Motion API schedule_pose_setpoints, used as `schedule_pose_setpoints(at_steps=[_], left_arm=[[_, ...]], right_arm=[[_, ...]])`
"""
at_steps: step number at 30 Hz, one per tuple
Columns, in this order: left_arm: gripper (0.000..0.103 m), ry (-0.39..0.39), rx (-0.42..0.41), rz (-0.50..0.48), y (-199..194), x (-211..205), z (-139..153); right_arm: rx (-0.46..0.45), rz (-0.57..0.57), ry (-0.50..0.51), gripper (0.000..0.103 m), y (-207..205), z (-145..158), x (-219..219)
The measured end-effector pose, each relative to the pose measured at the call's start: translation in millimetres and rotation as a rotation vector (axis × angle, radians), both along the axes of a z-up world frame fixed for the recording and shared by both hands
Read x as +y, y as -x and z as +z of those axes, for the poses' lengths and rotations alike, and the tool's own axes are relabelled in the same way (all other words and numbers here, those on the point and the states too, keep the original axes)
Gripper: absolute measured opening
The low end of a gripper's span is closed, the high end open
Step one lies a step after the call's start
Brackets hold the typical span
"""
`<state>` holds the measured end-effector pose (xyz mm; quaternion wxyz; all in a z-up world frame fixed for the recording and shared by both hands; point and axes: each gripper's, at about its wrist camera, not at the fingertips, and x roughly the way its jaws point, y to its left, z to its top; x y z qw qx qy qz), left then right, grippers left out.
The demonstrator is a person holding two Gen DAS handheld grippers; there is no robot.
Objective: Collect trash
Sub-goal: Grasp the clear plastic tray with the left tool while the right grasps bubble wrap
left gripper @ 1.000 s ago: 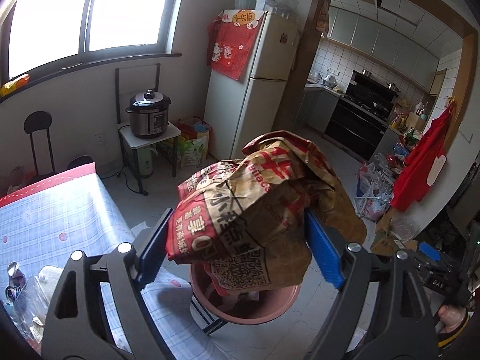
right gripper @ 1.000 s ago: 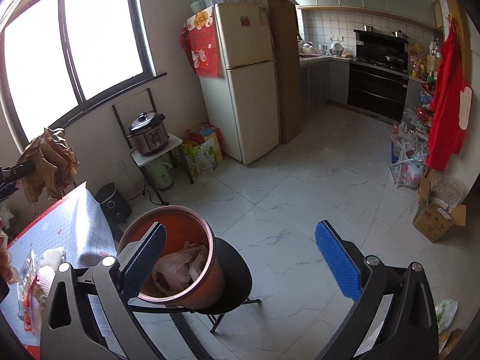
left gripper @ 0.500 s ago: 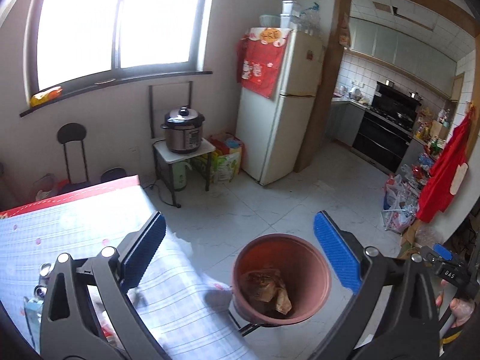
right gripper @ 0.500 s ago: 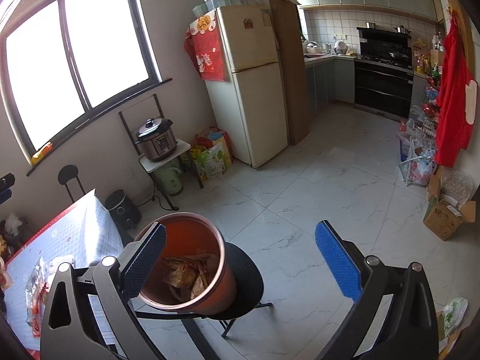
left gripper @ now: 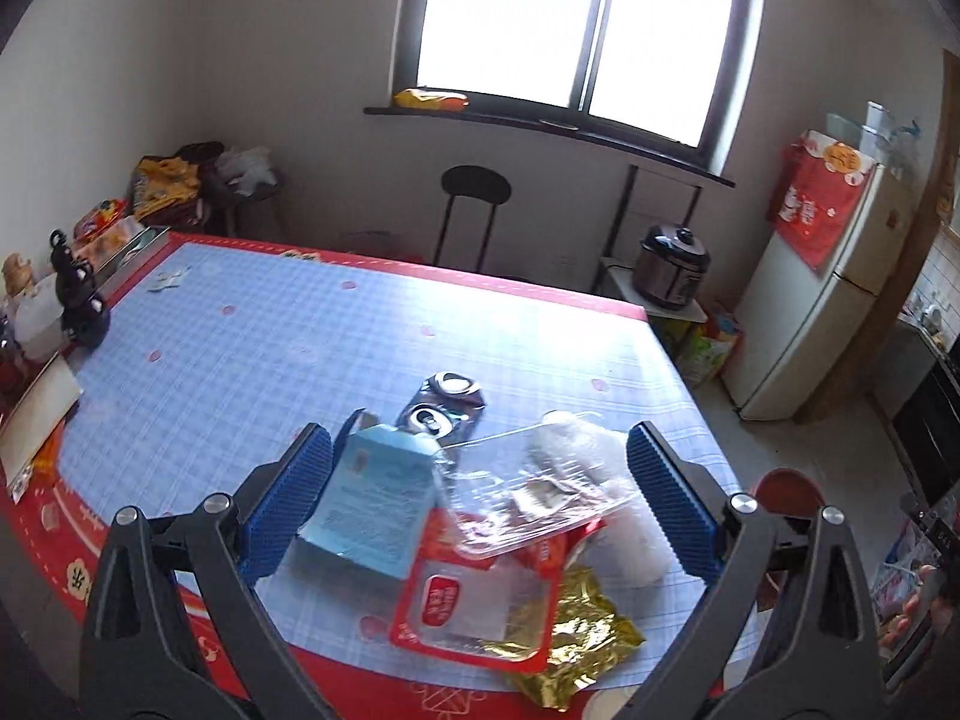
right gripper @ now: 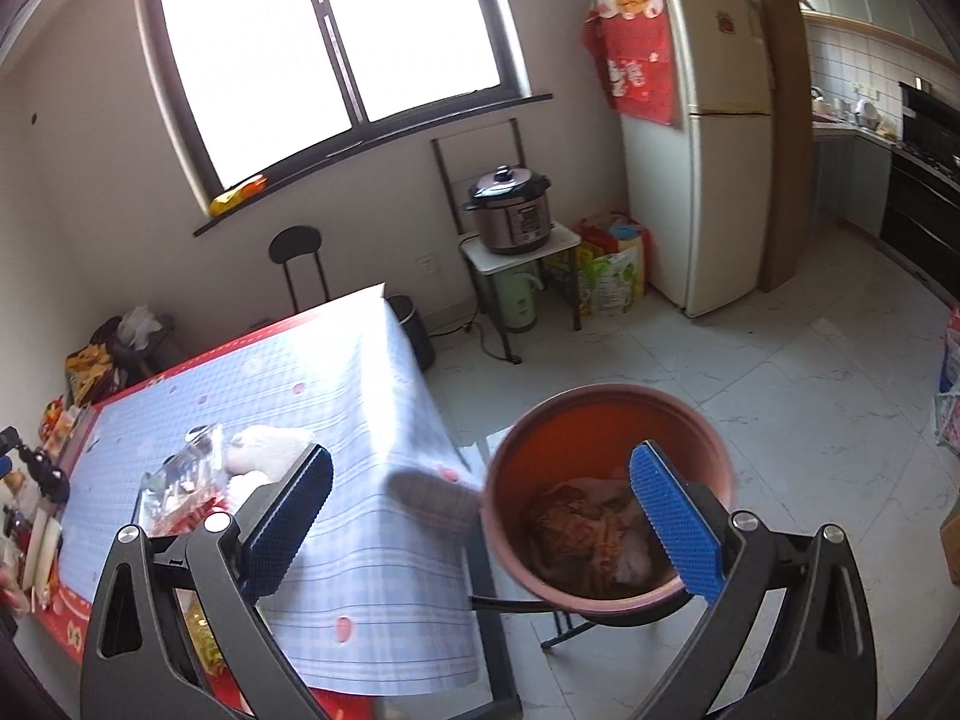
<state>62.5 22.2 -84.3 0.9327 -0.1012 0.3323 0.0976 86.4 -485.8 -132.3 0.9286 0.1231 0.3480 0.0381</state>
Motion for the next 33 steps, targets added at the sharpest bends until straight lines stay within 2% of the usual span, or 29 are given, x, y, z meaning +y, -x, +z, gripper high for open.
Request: schedule_pose_setpoints(at_steps=[6, 10, 13, 14, 15, 17, 24, 28, 33], left_arm=[[0.097, 0.085, 0.028, 0.089, 45.6, 76.3, -25.9], [0.097, 0.131, 0.068, 0.08, 57.7, 104.1, -53.5], [0.096, 0.223, 0.097, 0.037, 50.8, 116.3, -74.5], [0.092, 0.252, 0.105, 0.012, 45.0, 118.0, -81.3], [0.076, 0.284, 0.113, -0.025, 37.1, 118.3, -87.3], [0.058, 0.344, 0.155, -0.094, 16.3, 113.8, -101.6], [0.055, 0.5, 0.232, -0.27, -62.5, 86.7, -146.4], [0.05, 0.546, 0.311, -0.274, -98.1, 78.0, -181.6], [0.049, 0.613, 0.336, -0.276, -122.6, 75.0, -202.6]], right_arm=[[0.048, 0.198, 0.016, 0.098, -18.8, 0.0, 105.9], [0.058, 0.265, 0.015, 0.098, -16.5, 2.2, 161.3], [0.063, 0.293, 0.037, 0.098, -11.3, 2.3, 190.4], [0.066, 0.293, 0.05, 0.098, -10.5, 2.0, 196.9], [0.072, 0.286, 0.058, 0.098, -10.7, 1.4, 201.9], [0.089, 0.261, 0.053, 0.098, -8.6, -1.6, 206.6], [0.121, 0.151, 0.092, 0.098, 5.1, -4.7, 200.0], [0.141, 0.064, 0.101, 0.098, 17.8, -8.0, 181.5], [0.177, -0.04, 0.098, 0.098, 32.9, -17.1, 160.3]])
